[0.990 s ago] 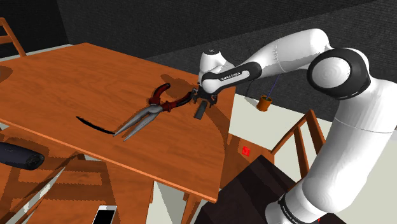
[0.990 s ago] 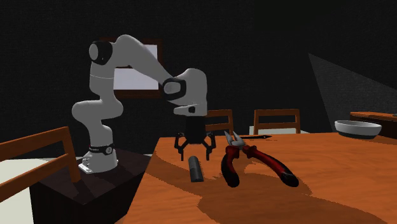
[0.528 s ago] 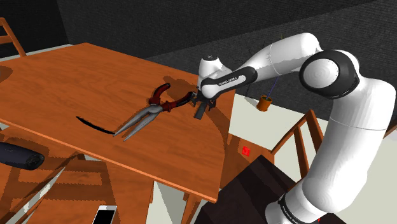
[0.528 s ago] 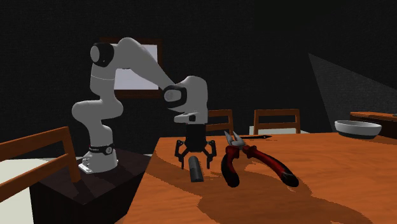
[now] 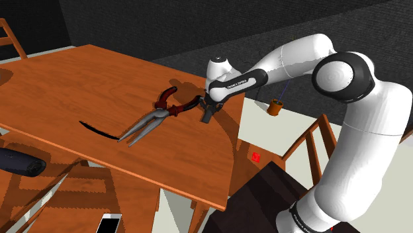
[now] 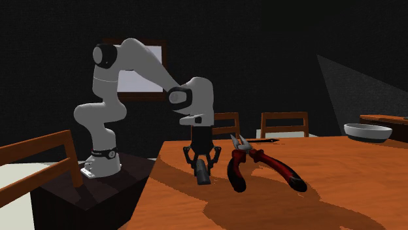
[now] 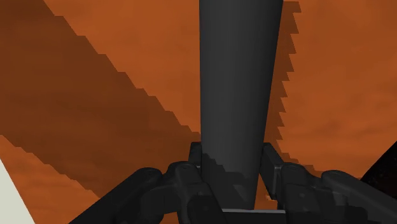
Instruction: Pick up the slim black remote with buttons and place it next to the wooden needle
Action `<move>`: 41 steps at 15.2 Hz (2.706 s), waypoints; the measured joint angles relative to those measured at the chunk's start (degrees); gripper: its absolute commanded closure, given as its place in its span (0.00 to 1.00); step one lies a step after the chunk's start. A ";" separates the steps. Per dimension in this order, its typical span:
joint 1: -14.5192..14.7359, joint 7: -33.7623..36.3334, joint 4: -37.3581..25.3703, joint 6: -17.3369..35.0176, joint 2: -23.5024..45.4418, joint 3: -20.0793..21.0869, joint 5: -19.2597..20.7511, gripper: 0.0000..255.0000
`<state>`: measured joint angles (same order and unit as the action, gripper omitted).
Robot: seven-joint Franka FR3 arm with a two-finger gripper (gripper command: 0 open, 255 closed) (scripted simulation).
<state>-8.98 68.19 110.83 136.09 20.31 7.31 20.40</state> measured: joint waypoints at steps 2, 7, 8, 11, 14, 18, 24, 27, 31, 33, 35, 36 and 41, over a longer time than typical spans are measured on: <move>0.00 0.03 0.19 -0.22 -0.18 0.00 -0.03 1.00; -0.03 -0.09 0.02 -0.39 -0.08 0.01 -0.06 1.00; -0.09 -0.21 -0.05 -0.61 -0.08 0.01 -0.14 1.00; -0.21 -0.79 -0.39 -2.11 -1.08 0.22 -0.71 1.00; -0.35 -1.47 -0.85 -3.68 -2.25 0.43 -1.31 1.00; -0.50 -2.50 -1.97 -6.20 -3.78 0.72 -2.19 1.00; -0.58 -3.80 -3.80 -10.11 -6.00 1.11 -3.37 1.00; 0.32 -2.80 -5.13 -11.77 -6.03 1.63 -3.40 1.00; 3.46 1.95 -5.59 -13.44 -6.10 3.32 -2.75 1.00; 5.44 4.94 -6.59 -14.31 -5.23 4.28 -2.18 1.00; 7.09 7.25 -7.95 -15.65 -4.60 5.09 -1.86 1.00; 7.86 8.40 -8.29 -15.93 -4.26 5.44 -1.65 1.00; 12.46 14.36 -13.21 -19.12 -0.83 7.27 -0.42 1.00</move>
<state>3.48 82.55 97.62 116.97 19.48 14.58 19.98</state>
